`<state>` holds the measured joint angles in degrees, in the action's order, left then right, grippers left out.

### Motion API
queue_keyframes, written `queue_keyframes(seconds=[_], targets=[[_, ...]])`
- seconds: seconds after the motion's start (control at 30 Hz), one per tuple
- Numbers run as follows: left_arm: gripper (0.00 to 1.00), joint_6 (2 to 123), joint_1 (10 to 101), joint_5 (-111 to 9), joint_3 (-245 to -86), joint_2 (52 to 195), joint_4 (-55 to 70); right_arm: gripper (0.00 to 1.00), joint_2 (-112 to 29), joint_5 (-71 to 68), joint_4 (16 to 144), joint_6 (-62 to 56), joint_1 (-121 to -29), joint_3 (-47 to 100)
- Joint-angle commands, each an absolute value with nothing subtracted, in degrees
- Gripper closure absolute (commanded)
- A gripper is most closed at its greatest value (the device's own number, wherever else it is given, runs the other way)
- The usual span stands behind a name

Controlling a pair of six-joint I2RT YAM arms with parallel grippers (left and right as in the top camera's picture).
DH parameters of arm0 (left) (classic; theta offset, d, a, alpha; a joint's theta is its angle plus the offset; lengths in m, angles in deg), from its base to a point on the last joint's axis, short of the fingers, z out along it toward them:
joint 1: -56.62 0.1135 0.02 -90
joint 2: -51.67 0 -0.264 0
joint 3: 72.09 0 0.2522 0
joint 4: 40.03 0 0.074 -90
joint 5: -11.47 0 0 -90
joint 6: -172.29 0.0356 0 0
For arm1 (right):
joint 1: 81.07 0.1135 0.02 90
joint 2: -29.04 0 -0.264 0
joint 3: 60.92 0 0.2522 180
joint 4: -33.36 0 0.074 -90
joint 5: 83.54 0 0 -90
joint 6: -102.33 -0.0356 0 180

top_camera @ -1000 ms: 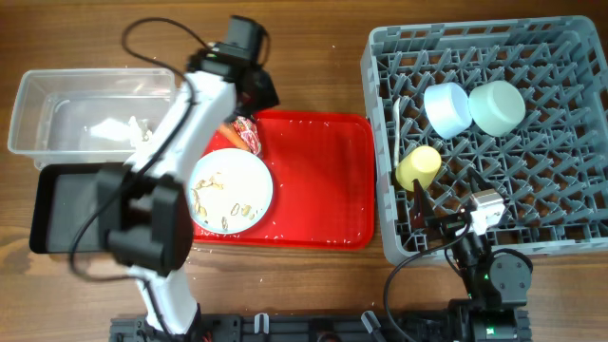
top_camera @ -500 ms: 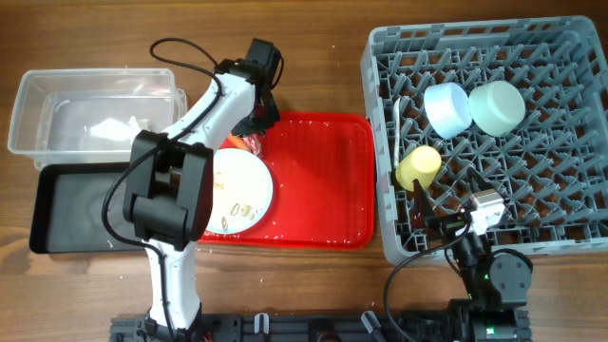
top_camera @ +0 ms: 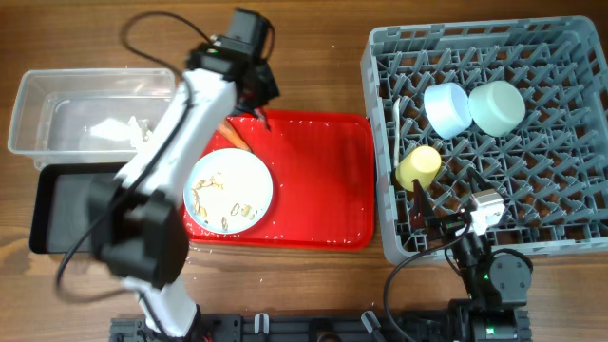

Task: Sort waste into correct bins and load items into the dishwasher rack
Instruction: 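Grasp the strawberry cake wrapper with the left gripper and drop it in the clear bin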

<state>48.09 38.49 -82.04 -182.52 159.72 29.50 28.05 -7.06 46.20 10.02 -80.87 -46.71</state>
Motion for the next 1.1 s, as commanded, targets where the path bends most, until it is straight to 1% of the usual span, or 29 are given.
queue_keyframes(seconds=[0.0,0.07,0.13,0.2,0.23,0.27,0.3,0.33,0.37,0.4,0.43,0.5,0.6,0.67,0.7,0.73,0.83,0.97,1.03,1.07], targets=[[0.96,49.1,46.2,-93.1,-183.6,155.2,34.1,0.00,28.6,-7.8,45.9,9.3,-81.2,-46.9],[0.96,49.0,51.7,-95.3,-183.3,156.1,35.3,0.00,28.6,-7.8,45.9,9.3,-81.2,-46.9],[0.95,49.0,58.4,-94.4,-181.8,158.2,32.9,0.00,28.6,-7.8,45.9,9.3,-81.2,-46.9],[0.85,49.1,64.4,-92.0,-181.4,161.7,30.6,0.00,28.6,-7.8,45.9,9.3,-81.2,-46.9],[0.63,49.0,66.0,-91.0,-181.4,162.4,30.5,0.00,28.6,-7.8,45.9,9.3,-81.2,-46.9],[0.44,49.4,67.5,-88.7,-181.4,162.6,30.3,0.00,28.6,-7.8,45.9,9.3,-81.2,-46.9],[0.44,51.7,68.1,-85.9,-182.1,162.1,30.6,0.00,28.6,-7.8,45.9,9.3,-81.2,-46.9],[0.35,53.5,68.1,-82.4,-183.4,161.2,31.9,0.00,28.6,-7.8,45.8,9.3,-81.2,-46.9],[0.36,53.6,67.8,-79.0,-184.7,160.0,33.3,0.00,28.6,-7.8,45.9,9.3,-81.2,-46.9],[0.41,55.0,66.9,-75.2,-185.5,158.6,34.7,0.00,28.6,-7.8,45.9,9.3,-81.2,-46.9],[0.41,55.3,65.5,-72.7,-185.6,156.5,35.7,0.00,28.6,-7.8,45.9,9.3,-81.2,-46.9],[0.42,55.3,61.3,-73.6,-185.6,154.4,37.1,0.00,28.6,-7.8,45.9,9.3,-81.2,-46.9],[0.39,54.5,52.0,-82.4,-183.6,156.3,37.2,0.00,28.6,-7.8,45.8,9.3,-81.2,-46.9],[0.37,51.3,48.3,-86.1,-180.6,158.6,35.4,0.00,28.6,-7.8,45.8,9.3,-81.2,-46.9],[0.33,49.0,46.9,-87.5,-178.8,160.1,34.0,0.00,28.6,-7.8,45.8,9.3,-81.2,-46.9],[0.28,46.7,45.9,-88.6,-176.8,162.0,32.3,0.00,28.6,-7.8,45.8,9.3,-81.2,-46.9],[0.25,41.5,45.6,-88.6,-174.0,167.3,28.4,0.00,28.6,-7.8,45.9,9.3,-81.2,-46.9],[0.26,41.3,45.9,-88.5,-174.0,171.9,25.3,0.00,28.6,-7.8,45.8,9.3,-81.2,-46.9],[0.35,41.3,45.9,-88.4,-174.0,173.6,24.2,0.00,28.6,-7.8,45.9,9.3,-81.2,-46.9],[0.51,41.3,45.9,-88.4,-174.0,173.9,23.8,0.00,28.6,-7.8,45.9,9.3,-81.2,-46.9]])
